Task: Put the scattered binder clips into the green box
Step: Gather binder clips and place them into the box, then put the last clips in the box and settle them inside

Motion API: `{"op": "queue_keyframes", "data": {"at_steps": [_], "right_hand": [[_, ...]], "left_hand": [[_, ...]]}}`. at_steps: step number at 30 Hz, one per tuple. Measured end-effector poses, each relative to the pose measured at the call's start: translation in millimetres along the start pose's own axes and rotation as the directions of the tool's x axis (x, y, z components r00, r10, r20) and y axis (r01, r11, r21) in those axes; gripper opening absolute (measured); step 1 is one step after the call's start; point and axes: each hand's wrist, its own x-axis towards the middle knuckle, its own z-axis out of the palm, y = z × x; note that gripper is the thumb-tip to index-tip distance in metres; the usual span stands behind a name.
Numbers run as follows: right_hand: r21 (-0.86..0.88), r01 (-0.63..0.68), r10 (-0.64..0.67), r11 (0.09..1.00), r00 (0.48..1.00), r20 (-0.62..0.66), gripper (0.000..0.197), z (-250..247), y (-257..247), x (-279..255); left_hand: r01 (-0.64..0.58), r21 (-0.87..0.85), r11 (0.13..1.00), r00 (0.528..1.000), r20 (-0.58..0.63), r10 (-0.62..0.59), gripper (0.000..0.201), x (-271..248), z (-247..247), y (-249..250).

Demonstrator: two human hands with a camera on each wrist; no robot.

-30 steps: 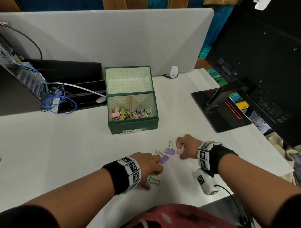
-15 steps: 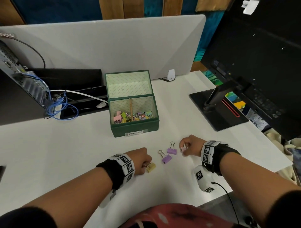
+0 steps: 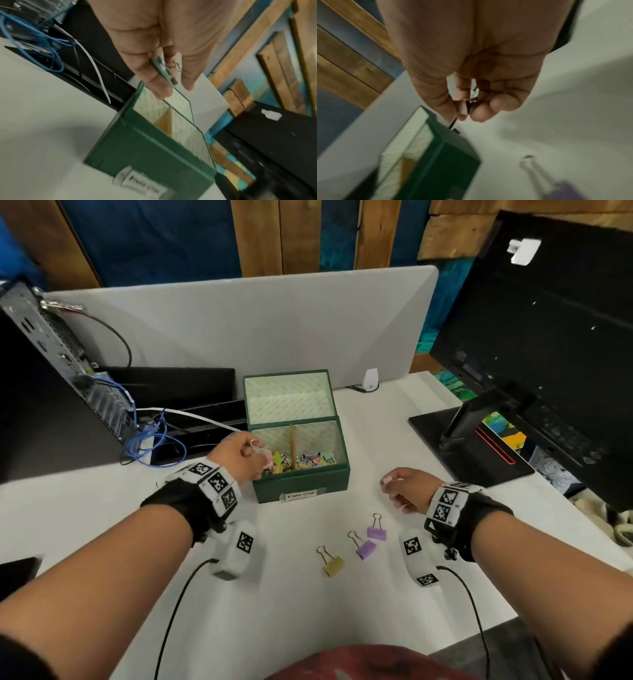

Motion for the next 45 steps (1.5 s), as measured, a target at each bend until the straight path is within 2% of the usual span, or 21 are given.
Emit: {"op": "queue_keyframes", "data": {"at_steps": [1,4,6,7,10,14,16,18,20,23,25,28,31,33,38,42,45], "right_hand": [[0.015,0.043,-0.043,0.999,0.999,0.013,0.010,3,-14,-1],[-0.055,0.163,-0.160,0.985,0.986,0.047,0.011,13,-53,-5],[-0.142,0.214,-0.208,0.966,0.977,0.056,0.010,20,-76,-9],[-0.188,0.234,-0.227,0.954,0.972,0.062,0.011,23,-86,-11],[-0.301,0.297,-0.282,0.906,0.955,0.091,0.033,32,-113,-13],[-0.419,0.409,-0.371,0.811,0.912,0.173,0.052,50,-141,-16],[-0.447,0.437,-0.379,0.781,0.900,0.216,0.055,56,-144,-16],[-0.437,0.438,-0.383,0.785,0.899,0.213,0.053,55,-136,-14],[-0.461,0.428,-0.385,0.777,0.903,0.189,0.042,47,-120,-12],[-0.521,0.386,-0.320,0.761,0.922,0.216,0.026,29,-85,-9],[-0.592,0.350,-0.214,0.726,0.933,0.289,0.024,21,-59,-8],[-0.735,0.315,-0.041,0.601,0.930,0.365,0.040,23,-22,-7],[-0.762,0.365,-0.032,0.535,0.910,0.414,0.065,32,3,-7],[-0.788,0.429,-0.060,0.441,0.891,0.451,0.071,37,11,-9],[-0.825,0.480,-0.099,0.299,0.875,0.473,0.059,43,19,-15],[-0.807,0.497,-0.177,0.320,0.868,0.465,0.039,43,24,-16],[-0.798,0.515,-0.214,0.313,0.857,0.470,0.032,43,25,-12]], "left_hand": [[0.022,0.000,1.000,1.000,0.005,-0.022,0.036,6,-4,3],[0.022,0.254,0.967,0.999,0.027,-0.029,0.060,12,-6,8],[-0.004,0.238,0.971,0.998,0.058,-0.010,0.067,8,1,11],[-0.025,0.199,0.980,0.997,0.073,0.011,0.064,5,6,10],[-0.071,0.155,0.985,0.994,0.098,0.056,0.040,0,16,-3],[-0.100,0.024,0.995,0.995,0.013,0.100,0.018,-7,15,-19],[-0.133,0.028,0.991,0.991,0.015,0.132,0.020,-11,15,-23],[-0.161,0.141,0.977,0.984,0.099,0.148,0.027,-19,16,-25],[-0.218,0.301,0.928,0.958,0.248,0.145,0.026,-25,20,-27],[-0.349,0.479,0.805,0.875,0.474,0.098,0.017,-34,35,-26],[-0.422,0.522,0.741,0.813,0.580,0.053,0.026,-40,50,-23],[-0.546,0.558,0.624,0.718,0.696,0.005,0.043,-47,76,-21],[-0.629,0.545,0.554,0.641,0.767,-0.025,0.052,-48,95,-23],[-0.672,0.544,0.502,0.610,0.791,-0.040,0.053,-48,103,-23],[-0.710,0.546,0.444,0.590,0.806,-0.046,0.050,-49,114,-26],[-0.702,0.535,0.469,0.601,0.799,-0.012,0.046,-49,111,-32],[-0.644,0.537,0.544,0.653,0.757,0.026,0.045,-48,106,-34]]}}
